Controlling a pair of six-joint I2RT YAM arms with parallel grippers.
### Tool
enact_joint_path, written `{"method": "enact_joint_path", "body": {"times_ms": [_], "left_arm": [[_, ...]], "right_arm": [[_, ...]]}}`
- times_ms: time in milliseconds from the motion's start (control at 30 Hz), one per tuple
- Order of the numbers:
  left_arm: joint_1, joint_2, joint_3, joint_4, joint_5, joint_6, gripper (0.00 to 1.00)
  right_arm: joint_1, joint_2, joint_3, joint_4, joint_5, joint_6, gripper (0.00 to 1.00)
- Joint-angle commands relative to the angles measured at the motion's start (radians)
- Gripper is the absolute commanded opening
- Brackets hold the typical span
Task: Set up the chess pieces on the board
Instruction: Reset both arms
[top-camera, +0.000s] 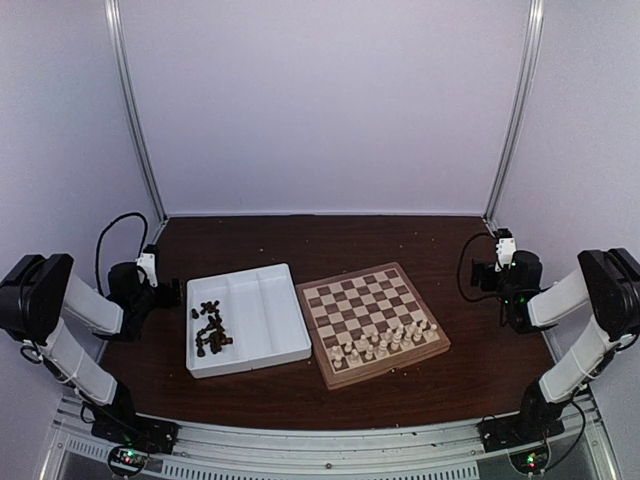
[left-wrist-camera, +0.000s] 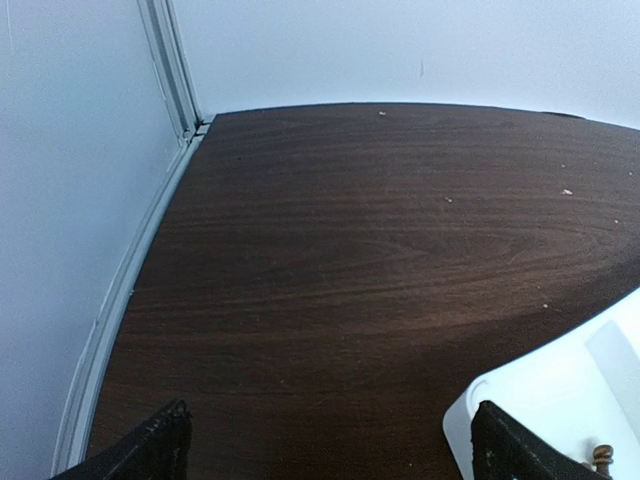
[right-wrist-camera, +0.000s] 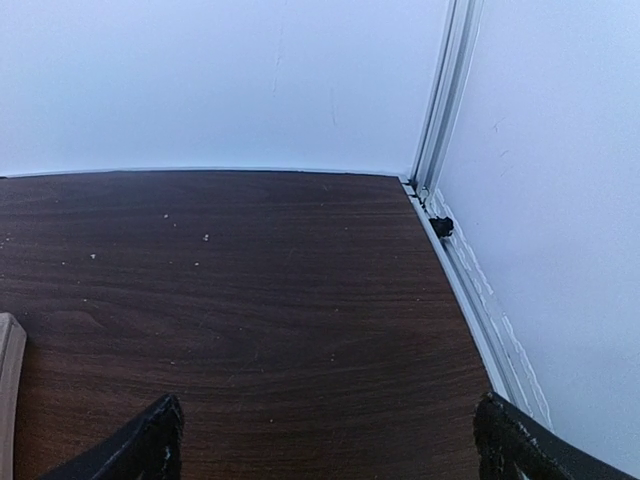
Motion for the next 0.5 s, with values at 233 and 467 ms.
{"method": "enact_joint_path", "body": {"times_ms": [233,467], "left_arm": [[-0.010,0.008,0.026,0.031,0.087,0.057,0.98],[-0.010,0.008,0.026,0.032,0.088,0.058,0.98]], "right_arm": [[-0.002,0.000,0.014,-0.004,-0.036,-0.008,1.00],[-0.002,-0.001,0.014,-0.007,-0.037,-0.009,1.00]]}}
